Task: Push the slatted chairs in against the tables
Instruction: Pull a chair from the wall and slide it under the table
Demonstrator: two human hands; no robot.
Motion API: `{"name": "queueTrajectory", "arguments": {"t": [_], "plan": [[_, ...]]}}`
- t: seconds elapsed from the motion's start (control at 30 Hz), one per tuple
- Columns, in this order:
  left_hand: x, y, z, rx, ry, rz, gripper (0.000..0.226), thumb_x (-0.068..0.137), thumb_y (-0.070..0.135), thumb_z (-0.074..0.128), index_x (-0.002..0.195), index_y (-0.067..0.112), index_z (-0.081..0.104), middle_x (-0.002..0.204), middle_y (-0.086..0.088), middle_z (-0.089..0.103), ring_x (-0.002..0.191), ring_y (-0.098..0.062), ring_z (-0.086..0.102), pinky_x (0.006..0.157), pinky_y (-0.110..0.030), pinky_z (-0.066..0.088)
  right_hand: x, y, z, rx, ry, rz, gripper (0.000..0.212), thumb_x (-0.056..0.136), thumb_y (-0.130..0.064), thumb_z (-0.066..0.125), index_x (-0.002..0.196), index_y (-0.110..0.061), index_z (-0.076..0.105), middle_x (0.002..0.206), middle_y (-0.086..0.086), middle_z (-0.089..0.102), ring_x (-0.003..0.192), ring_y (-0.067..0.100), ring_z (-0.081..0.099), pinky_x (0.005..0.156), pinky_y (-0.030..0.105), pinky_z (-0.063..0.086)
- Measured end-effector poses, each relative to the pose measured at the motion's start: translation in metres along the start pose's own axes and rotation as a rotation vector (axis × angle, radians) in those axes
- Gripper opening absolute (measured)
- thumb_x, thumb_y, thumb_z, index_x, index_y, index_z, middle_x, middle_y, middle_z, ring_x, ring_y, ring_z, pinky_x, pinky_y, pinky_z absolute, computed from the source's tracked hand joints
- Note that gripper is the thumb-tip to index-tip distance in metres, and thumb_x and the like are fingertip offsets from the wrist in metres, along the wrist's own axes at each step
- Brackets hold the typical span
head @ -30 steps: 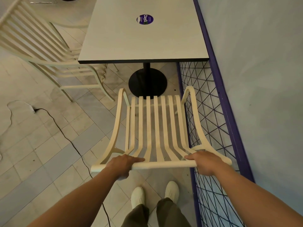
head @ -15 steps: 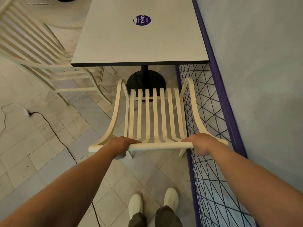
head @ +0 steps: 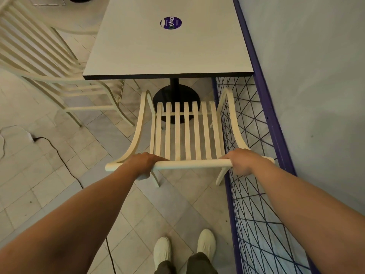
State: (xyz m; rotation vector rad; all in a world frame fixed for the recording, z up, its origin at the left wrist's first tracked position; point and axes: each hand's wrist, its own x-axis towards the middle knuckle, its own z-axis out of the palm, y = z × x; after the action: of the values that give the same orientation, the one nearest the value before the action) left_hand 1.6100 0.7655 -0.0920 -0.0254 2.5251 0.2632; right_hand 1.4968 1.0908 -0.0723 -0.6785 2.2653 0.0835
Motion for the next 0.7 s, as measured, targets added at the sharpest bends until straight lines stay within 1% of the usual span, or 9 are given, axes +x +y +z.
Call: {"name": "queueTrajectory", "arguments": {"t": [0.13,0.23,0.33,0.4,0.43,0.5,0.57,0.63,0.7], "plan": [[0.003,0.0,-0.002,-0.009,0.0,-0.003,0.076,0.089,0.002,0.068,0.145,0.047,0.045,0.125,0.007,0.064,0.102,-0.02,0.063,0.091,-0.039,0.057,0.002,0.0,-0.003,0.0,0.004,0.007,0.075,0.083,0.001,0.057,0.143,-0.042,0.047,0.102,-0.004,0.059,0.09,0.018,0.058,0.075,0.032,0.051],[0.005,-0.001,-0.001,0.005,0.003,-0.019,0.077,0.087,0.004,0.071,0.146,0.046,0.044,0.124,0.006,0.064,0.101,-0.019,0.063,0.09,-0.038,0.057,0.002,0.001,-0.003,0.016,0.01,0.007,0.071,0.083,0.0,0.058,0.139,-0.043,0.051,0.102,-0.004,0.059,0.088,0.017,0.058,0.074,0.032,0.05],[0.006,-0.001,-0.006,-0.018,-0.069,-0.012,0.069,0.087,0.011,0.073,0.144,0.04,0.049,0.128,0.007,0.062,0.109,-0.018,0.059,0.098,-0.038,0.051,-0.001,0.007,-0.002,0.089,0.016,-0.015,0.068,0.079,-0.006,0.065,0.137,-0.042,0.054,0.105,-0.005,0.062,0.09,0.016,0.06,0.078,0.035,0.054],[0.006,-0.001,-0.01,-0.04,-0.136,0.013,0.07,0.087,0.017,0.074,0.147,0.039,0.045,0.131,0.006,0.06,0.116,-0.019,0.056,0.103,-0.041,0.047,-0.002,0.011,-0.002,0.146,0.02,-0.024,0.068,0.077,-0.012,0.068,0.137,-0.041,0.054,0.108,-0.005,0.064,0.092,0.016,0.062,0.083,0.037,0.056],[0.005,-0.001,-0.011,-0.049,-0.151,0.025,0.072,0.087,0.018,0.074,0.149,0.039,0.043,0.133,0.006,0.059,0.118,-0.02,0.055,0.104,-0.042,0.046,-0.003,0.013,-0.002,0.148,0.022,-0.028,0.069,0.077,-0.012,0.068,0.138,-0.041,0.054,0.109,-0.004,0.064,0.094,0.016,0.062,0.084,0.038,0.056],[0.005,0.001,-0.009,-0.045,-0.128,0.037,0.075,0.088,0.014,0.072,0.15,0.042,0.04,0.134,0.006,0.059,0.118,-0.02,0.056,0.104,-0.042,0.047,-0.004,0.013,-0.002,0.098,0.033,-0.026,0.071,0.08,-0.006,0.066,0.138,-0.044,0.052,0.112,-0.003,0.063,0.097,0.018,0.061,0.085,0.038,0.055],[0.005,0.002,-0.006,-0.019,-0.078,0.028,0.075,0.089,0.005,0.068,0.148,0.043,0.043,0.131,0.006,0.061,0.113,-0.02,0.059,0.099,-0.039,0.051,-0.005,0.01,-0.001,0.04,0.036,-0.014,0.075,0.082,0.0,0.062,0.138,-0.047,0.049,0.113,-0.001,0.062,0.097,0.02,0.06,0.084,0.038,0.054],[0.005,0.003,-0.005,0.001,-0.06,0.014,0.074,0.089,0.0,0.066,0.147,0.041,0.045,0.129,0.005,0.063,0.11,-0.02,0.06,0.097,-0.038,0.052,-0.004,0.008,-0.002,0.027,0.026,-0.01,0.076,0.082,0.003,0.06,0.139,-0.047,0.048,0.111,-0.001,0.061,0.096,0.02,0.058,0.082,0.037,0.053],[0.005,0.003,-0.003,0.01,-0.064,0.01,0.074,0.089,-0.001,0.066,0.147,0.041,0.045,0.128,0.004,0.063,0.11,-0.021,0.06,0.097,-0.038,0.053,-0.003,0.009,-0.002,0.042,0.009,-0.01,0.077,0.082,0.003,0.061,0.141,-0.046,0.047,0.111,-0.001,0.061,0.096,0.019,0.058,0.082,0.035,0.053]]}}
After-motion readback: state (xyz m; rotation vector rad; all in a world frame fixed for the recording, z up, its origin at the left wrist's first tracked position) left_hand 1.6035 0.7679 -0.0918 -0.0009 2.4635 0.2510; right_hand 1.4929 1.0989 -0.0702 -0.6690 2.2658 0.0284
